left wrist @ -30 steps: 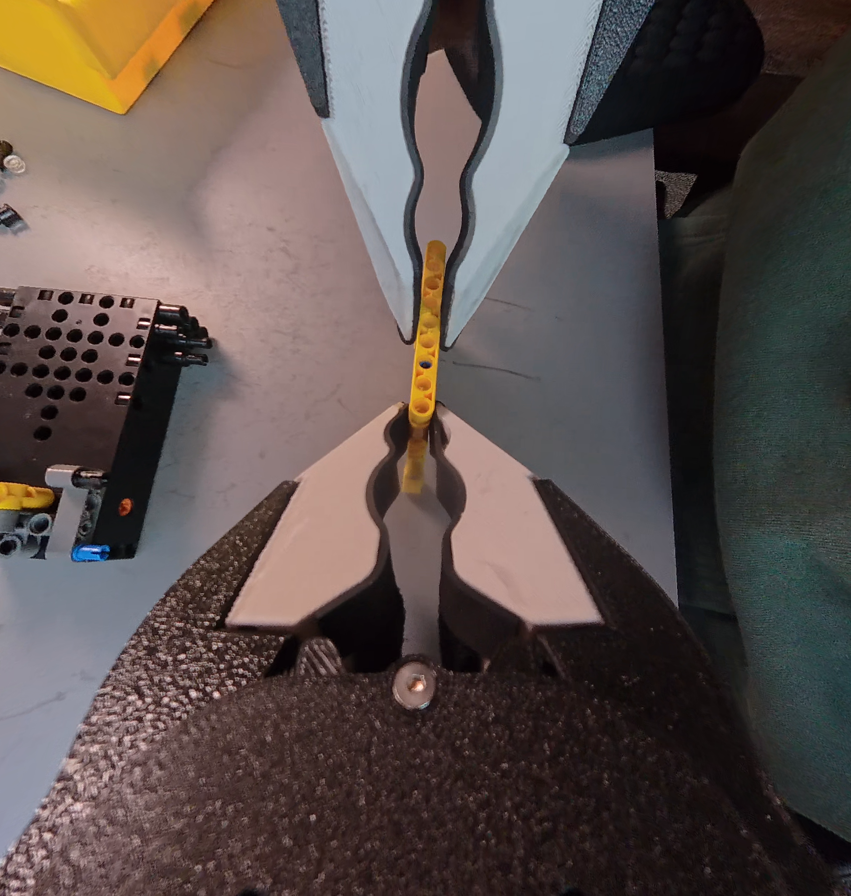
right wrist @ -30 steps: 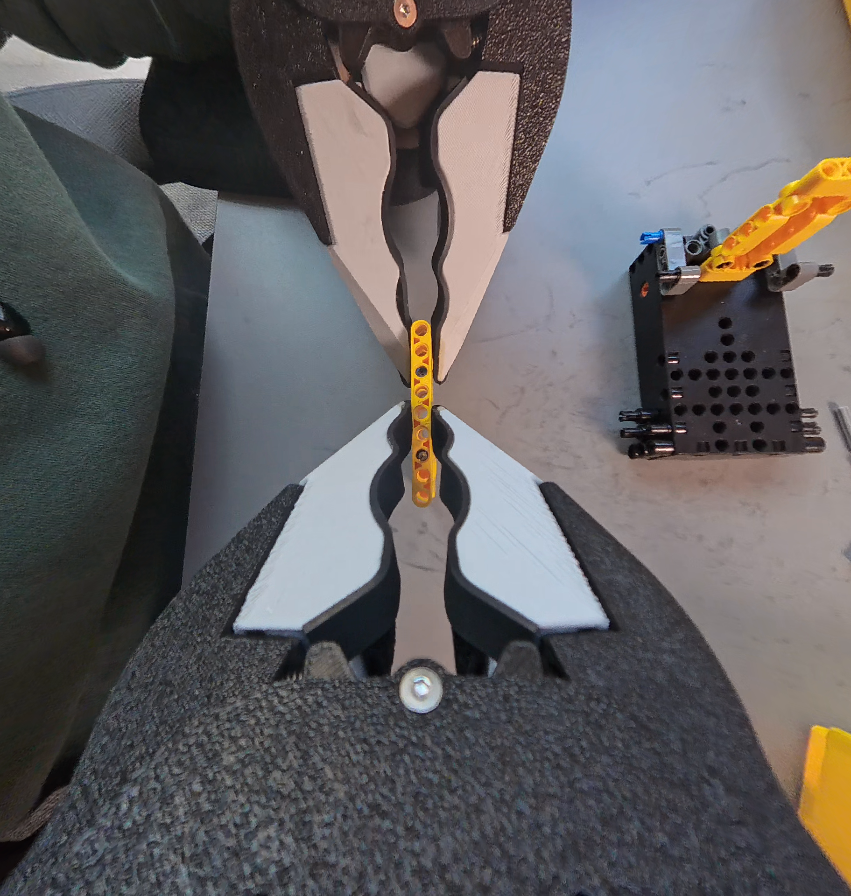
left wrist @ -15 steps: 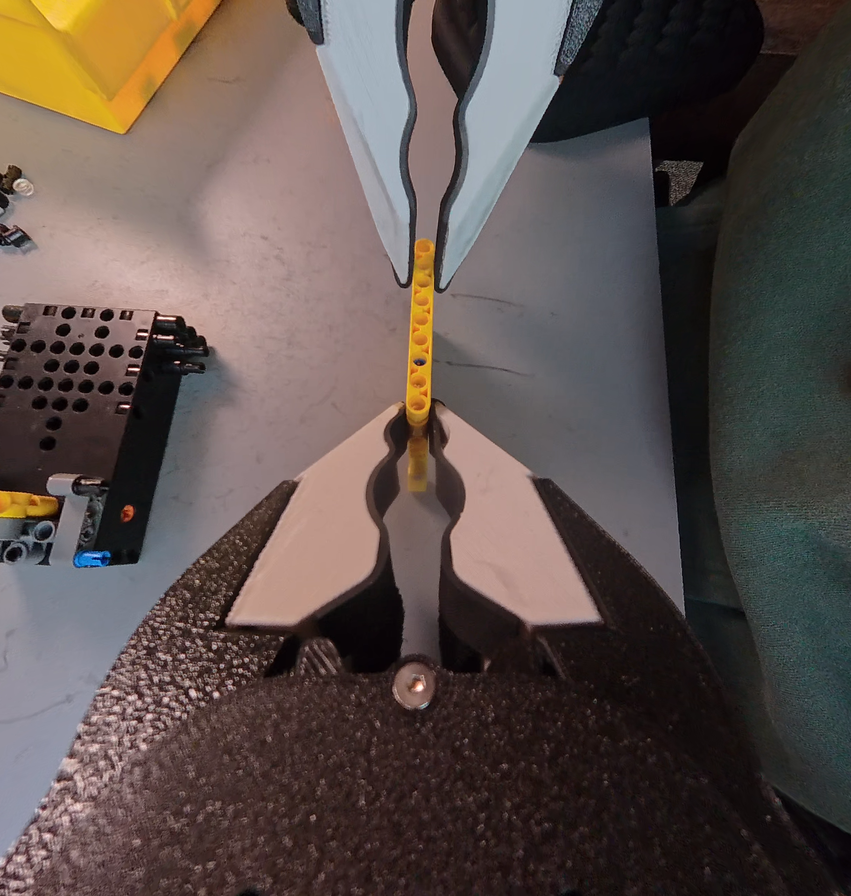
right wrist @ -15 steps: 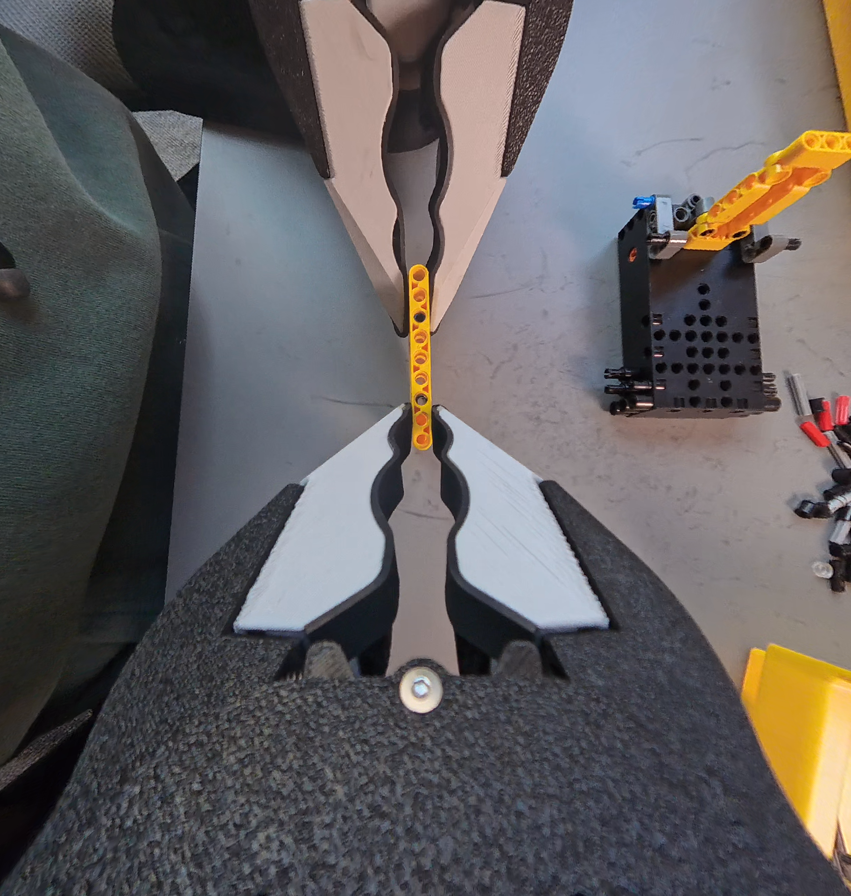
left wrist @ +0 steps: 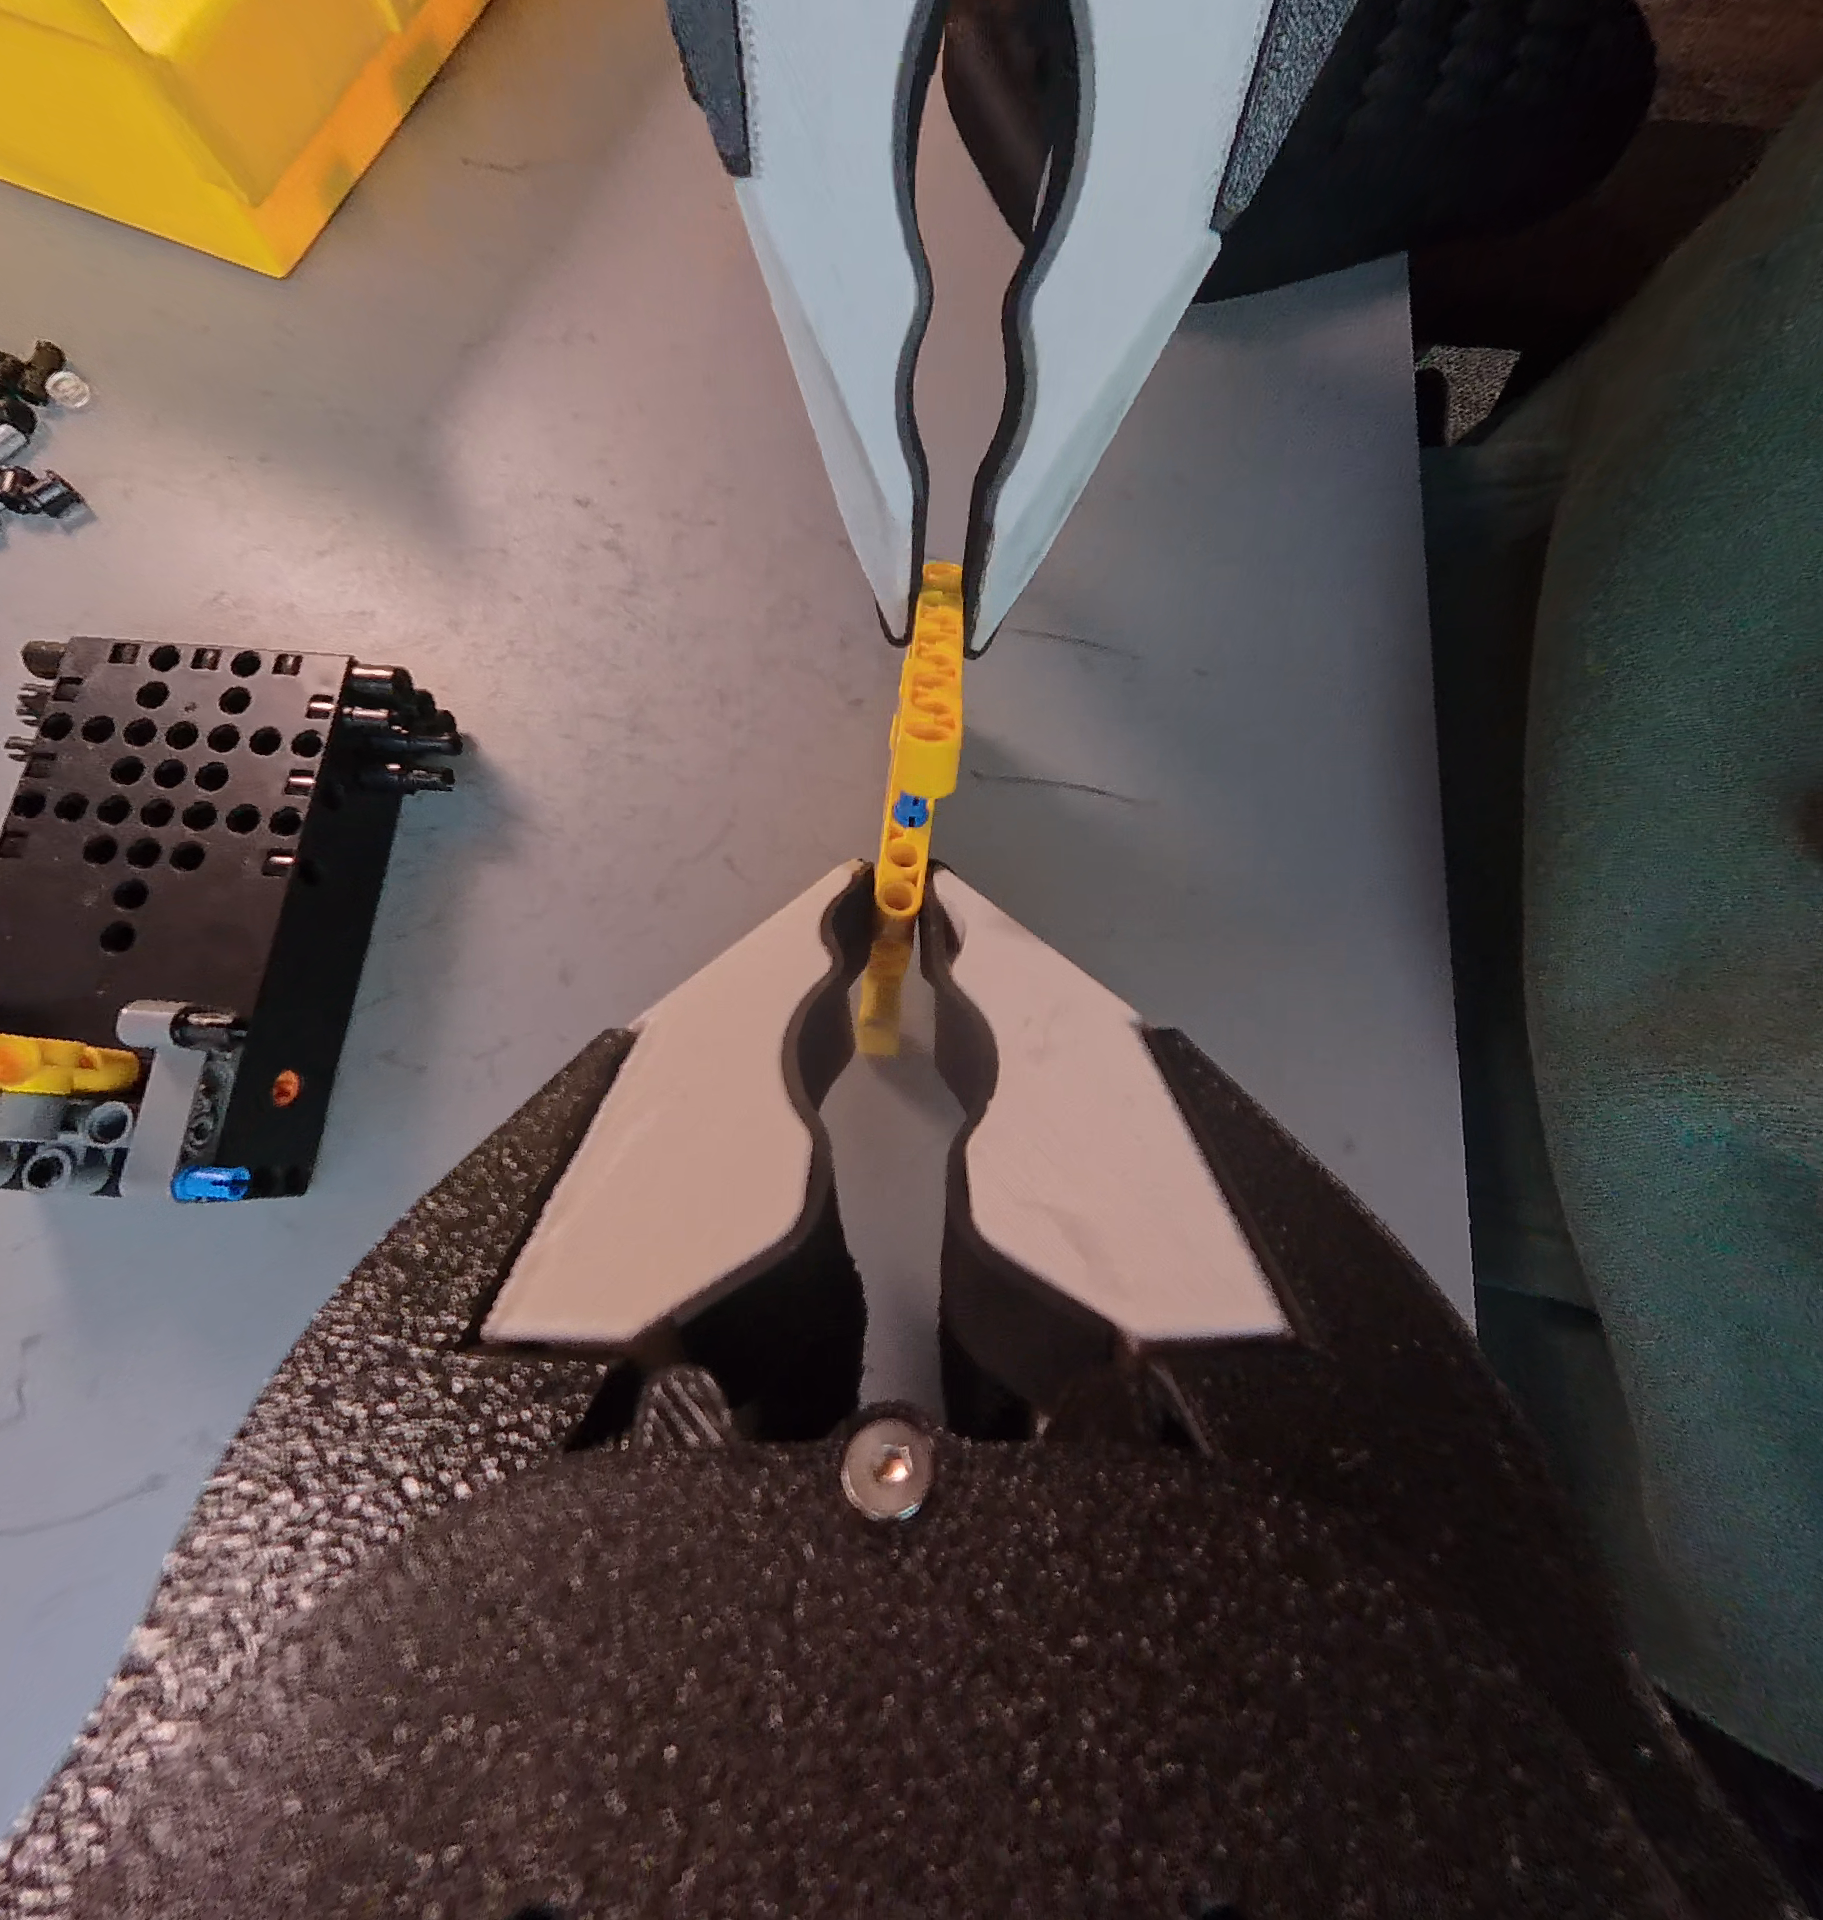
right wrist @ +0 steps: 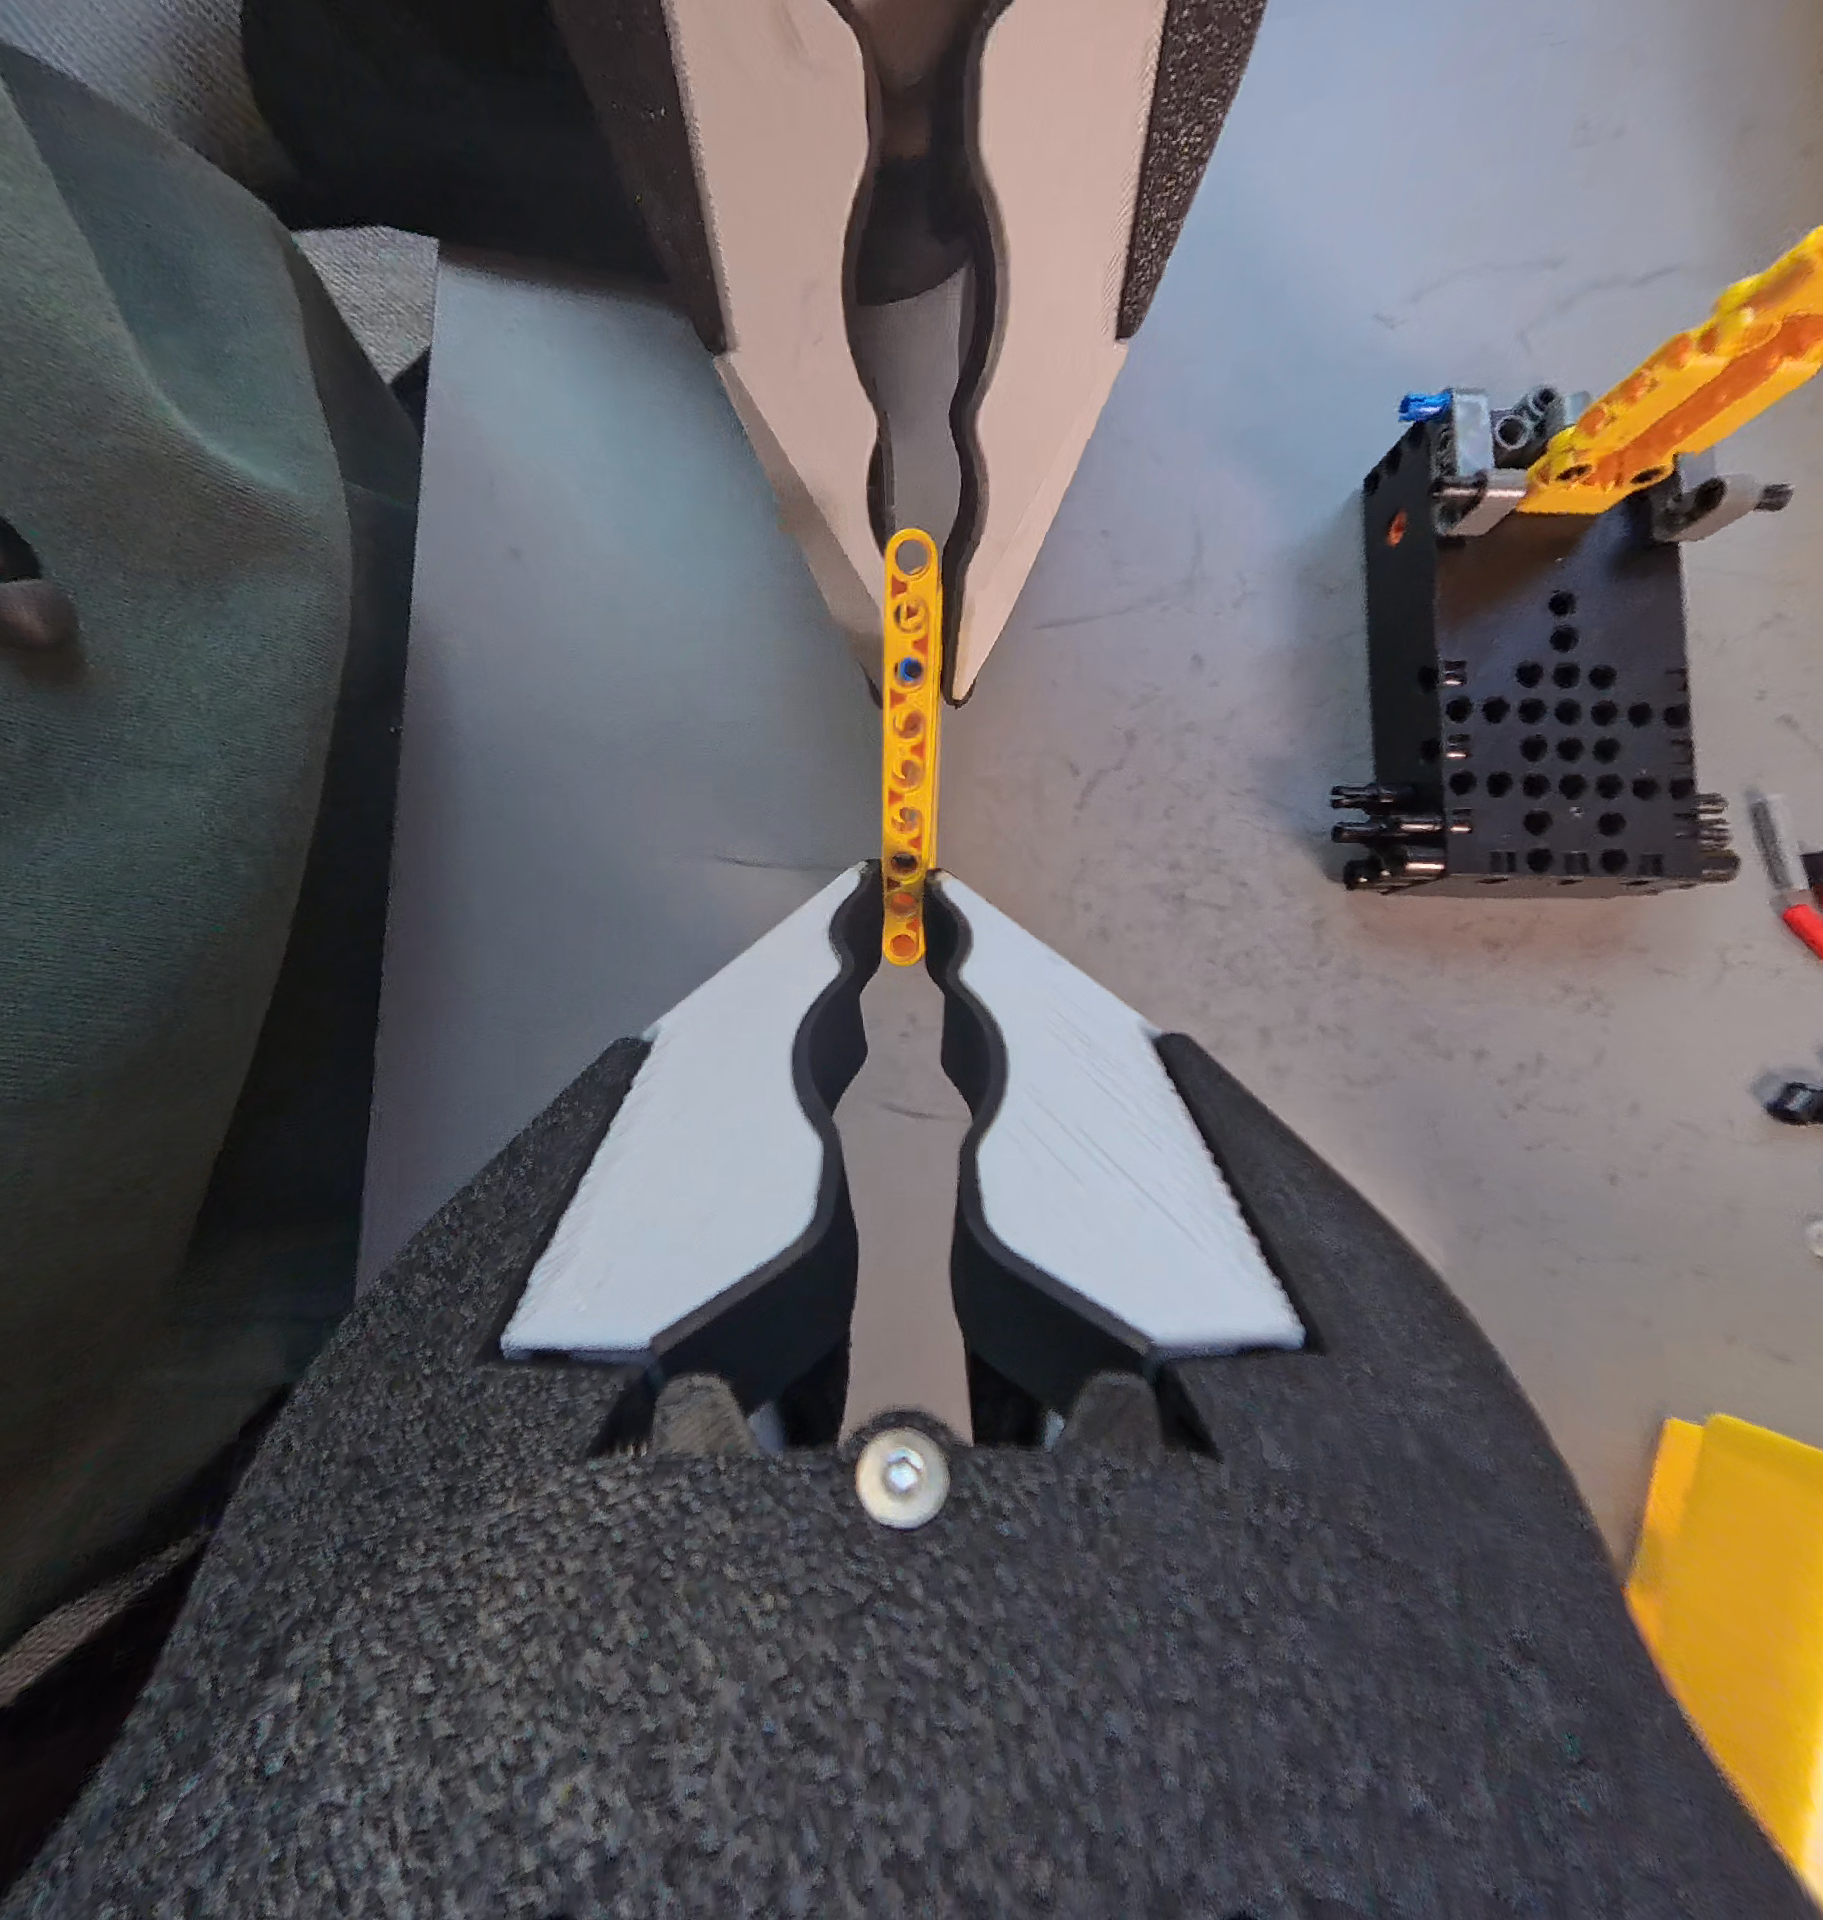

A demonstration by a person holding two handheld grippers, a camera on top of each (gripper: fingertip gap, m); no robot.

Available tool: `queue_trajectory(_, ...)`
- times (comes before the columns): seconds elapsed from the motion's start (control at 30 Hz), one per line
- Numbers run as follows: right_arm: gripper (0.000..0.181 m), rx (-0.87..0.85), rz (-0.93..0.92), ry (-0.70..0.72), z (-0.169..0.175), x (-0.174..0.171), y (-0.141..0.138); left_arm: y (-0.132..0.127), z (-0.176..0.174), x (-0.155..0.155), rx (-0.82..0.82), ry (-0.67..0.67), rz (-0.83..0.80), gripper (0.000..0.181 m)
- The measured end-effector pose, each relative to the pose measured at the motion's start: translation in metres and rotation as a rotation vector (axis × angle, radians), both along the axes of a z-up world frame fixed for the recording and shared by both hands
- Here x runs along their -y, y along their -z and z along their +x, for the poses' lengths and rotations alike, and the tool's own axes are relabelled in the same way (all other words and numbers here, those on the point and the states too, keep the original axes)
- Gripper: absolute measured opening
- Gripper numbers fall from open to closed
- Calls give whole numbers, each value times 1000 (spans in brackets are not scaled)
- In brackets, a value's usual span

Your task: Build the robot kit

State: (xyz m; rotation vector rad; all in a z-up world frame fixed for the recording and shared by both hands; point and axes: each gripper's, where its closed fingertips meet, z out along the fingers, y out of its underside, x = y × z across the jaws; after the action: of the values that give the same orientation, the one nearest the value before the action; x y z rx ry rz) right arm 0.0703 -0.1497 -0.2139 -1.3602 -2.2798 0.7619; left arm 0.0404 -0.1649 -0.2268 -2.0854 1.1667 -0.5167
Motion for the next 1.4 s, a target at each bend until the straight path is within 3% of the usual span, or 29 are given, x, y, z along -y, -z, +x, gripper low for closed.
queue_trajectory(0.4, 8, 44, -4, 14, -3, -8, -3, 0, 1, 0, 15, 8, -37, 7)
queue_trajectory(0.47, 17, 54, -34, 7, -4, -6, -6, 0, 1, 0, 15, 9, -36, 7)
queue_trajectory(0.67, 12, 31, -5, -13, -5, -6, -8, 0, 1, 0, 14, 10, -34, 7)
queue_trajectory(0.93, 8, -217, 30, -65, -9, -10, -26, 0, 2, 2, 29, 23, -48, 7)
queue_trajectory(1.07, 7, -400, -58, -94, -10, -1, -41, -1, 2, 2, 33, 32, -59, 7)
queue_trajectory(1.23, 8, -362, -69, -94, -7, 0, -18, -1, 3, 2, 38, 35, -71, 8)
queue_trajectory(1.4, 7, -312, -92, -74, -7, -3, -12, 0, 2, 0, 29, 25, -66, 7)
